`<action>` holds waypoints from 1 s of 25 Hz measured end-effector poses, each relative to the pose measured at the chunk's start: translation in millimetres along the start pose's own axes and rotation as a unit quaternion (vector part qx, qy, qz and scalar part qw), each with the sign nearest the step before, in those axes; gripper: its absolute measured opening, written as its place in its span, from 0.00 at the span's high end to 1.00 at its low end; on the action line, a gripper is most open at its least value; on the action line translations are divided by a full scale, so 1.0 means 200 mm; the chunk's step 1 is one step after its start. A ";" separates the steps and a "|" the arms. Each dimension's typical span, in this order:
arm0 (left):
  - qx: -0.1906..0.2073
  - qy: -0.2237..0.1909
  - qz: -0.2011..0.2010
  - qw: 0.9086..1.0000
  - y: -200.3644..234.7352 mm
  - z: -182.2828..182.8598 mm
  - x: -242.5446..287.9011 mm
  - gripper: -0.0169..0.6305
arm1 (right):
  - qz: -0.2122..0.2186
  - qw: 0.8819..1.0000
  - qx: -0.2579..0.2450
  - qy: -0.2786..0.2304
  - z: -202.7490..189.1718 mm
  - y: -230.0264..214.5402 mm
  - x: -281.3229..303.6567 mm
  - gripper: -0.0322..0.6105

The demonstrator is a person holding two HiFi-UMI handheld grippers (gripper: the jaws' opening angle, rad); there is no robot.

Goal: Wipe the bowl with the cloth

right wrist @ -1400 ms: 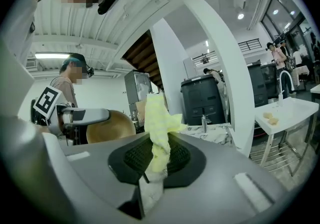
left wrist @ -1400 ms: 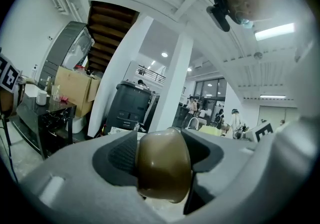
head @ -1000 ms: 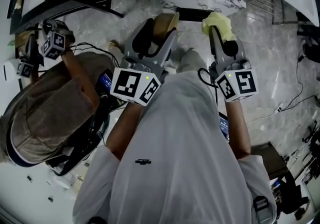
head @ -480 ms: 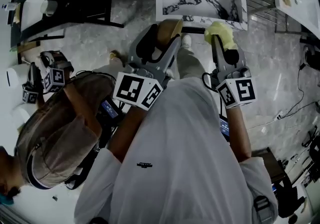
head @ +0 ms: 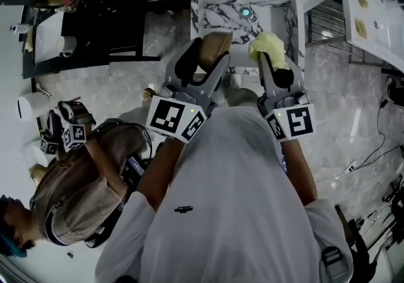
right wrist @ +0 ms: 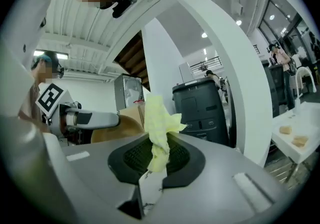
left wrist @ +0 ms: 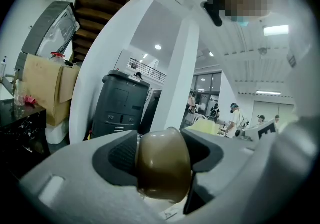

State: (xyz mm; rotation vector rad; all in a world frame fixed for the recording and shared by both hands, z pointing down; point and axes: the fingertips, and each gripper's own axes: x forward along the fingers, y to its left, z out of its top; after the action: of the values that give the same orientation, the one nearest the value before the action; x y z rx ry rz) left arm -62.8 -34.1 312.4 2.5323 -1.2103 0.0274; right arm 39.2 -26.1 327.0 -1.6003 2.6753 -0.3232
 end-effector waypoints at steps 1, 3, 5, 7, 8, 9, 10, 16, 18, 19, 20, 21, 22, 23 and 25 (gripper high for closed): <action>0.003 0.000 0.000 1.000 0.01 0.01 0.04 0.55 | -0.004 1.000 -0.009 0.002 0.00 -0.03 0.03 0.89; 0.007 -0.002 0.001 1.000 0.03 0.02 0.11 0.55 | -0.012 1.000 -0.026 0.006 0.01 -0.08 0.08 0.89; 0.009 -0.002 0.003 1.000 0.04 0.03 0.18 0.55 | -0.020 0.999 -0.031 0.012 0.01 -0.12 0.11 0.89; 0.010 0.000 0.003 1.000 0.05 0.04 0.22 0.55 | -0.023 0.999 -0.019 0.020 0.00 -0.14 0.12 0.89; 0.010 0.001 0.003 1.000 0.05 0.04 0.24 0.55 | -0.021 0.999 -0.013 0.021 0.01 -0.15 0.13 0.89; 0.009 0.001 0.003 1.000 0.05 0.05 0.25 0.55 | -0.016 1.000 -0.009 0.018 0.02 -0.14 0.13 0.89; 0.009 0.001 0.003 1.000 0.05 0.06 0.26 0.55 | -0.009 1.000 -0.008 0.011 0.04 -0.13 0.14 0.89; 0.044 0.018 -0.045 0.998 0.07 0.08 0.37 0.55 | 0.032 0.999 -0.006 0.009 0.08 -0.16 0.28 0.89; 0.071 0.030 -0.060 0.995 0.08 0.07 0.38 0.55 | 0.046 0.999 -0.010 0.007 0.11 -0.17 0.31 0.89; 0.085 0.035 -0.065 0.994 0.09 0.07 0.38 0.55 | 0.055 0.998 -0.012 0.005 0.13 -0.17 0.33 0.89; 0.096 0.038 -0.068 0.992 0.11 0.08 0.39 0.55 | 0.063 0.998 -0.013 0.005 0.15 -0.17 0.34 0.89; 0.104 0.040 -0.071 0.991 0.12 0.08 0.39 0.55 | 0.071 0.997 -0.013 0.004 0.16 -0.16 0.34 0.89; 0.106 0.040 -0.074 0.991 0.13 0.09 0.39 0.55 | 0.077 0.997 -0.013 0.004 0.17 -0.16 0.35 0.89; 0.099 0.039 -0.077 0.991 0.14 0.10 0.39 0.55 | 0.084 0.996 -0.013 0.004 0.18 -0.15 0.36 0.89; 0.059 0.031 -0.075 0.995 0.18 0.13 0.39 0.55 | 0.096 0.995 -0.018 0.006 0.18 -0.11 0.39 0.89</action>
State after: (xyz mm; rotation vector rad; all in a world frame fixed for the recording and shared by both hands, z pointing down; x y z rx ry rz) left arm -43.7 -122.0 309.9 2.6948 -1.0212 0.1450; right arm 25.6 -110.3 302.6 -1.3382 2.8290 -0.2833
